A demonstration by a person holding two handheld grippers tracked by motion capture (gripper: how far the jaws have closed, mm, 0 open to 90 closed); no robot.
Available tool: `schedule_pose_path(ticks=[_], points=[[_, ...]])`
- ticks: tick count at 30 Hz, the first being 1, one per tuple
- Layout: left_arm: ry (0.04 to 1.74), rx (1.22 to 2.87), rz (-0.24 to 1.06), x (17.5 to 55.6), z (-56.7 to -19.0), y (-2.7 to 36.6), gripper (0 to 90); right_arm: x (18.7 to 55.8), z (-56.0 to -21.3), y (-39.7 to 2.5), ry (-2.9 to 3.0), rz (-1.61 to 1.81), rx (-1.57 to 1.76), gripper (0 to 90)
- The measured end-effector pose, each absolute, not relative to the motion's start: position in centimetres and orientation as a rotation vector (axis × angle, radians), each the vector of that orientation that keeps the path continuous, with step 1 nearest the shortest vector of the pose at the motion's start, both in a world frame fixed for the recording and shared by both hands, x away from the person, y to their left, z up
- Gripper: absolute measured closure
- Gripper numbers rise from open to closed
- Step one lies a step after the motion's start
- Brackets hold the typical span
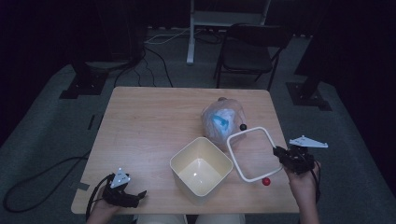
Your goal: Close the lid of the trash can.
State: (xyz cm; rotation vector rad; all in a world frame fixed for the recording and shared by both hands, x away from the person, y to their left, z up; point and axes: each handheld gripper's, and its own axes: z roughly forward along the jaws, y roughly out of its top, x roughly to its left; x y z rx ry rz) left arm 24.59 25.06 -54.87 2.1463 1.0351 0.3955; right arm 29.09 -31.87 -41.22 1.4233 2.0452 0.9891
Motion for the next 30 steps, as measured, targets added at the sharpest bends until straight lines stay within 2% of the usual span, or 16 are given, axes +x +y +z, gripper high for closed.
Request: schedule_pose_path(ticks=[12, 20, 30], points=[[1.035, 2.145, 0.396, 24.6, -54.9, 25.0, 0.4, 29.8, -38.4, -30.7, 2.023, 1.062, 1.358, 81.7], [1.032, 2.146, 0.396, 24.6, -54.9, 25.1, 0.4, 30.4, -36.8, -27.0, 2.135, 1.168, 1.239, 81.6], [1.03, 2.145, 0.395, 24.6, -54.9, 25.1, 0.4, 30.9, -37.4, -22.2, 2.31, 1.176, 1.135, 81.6]])
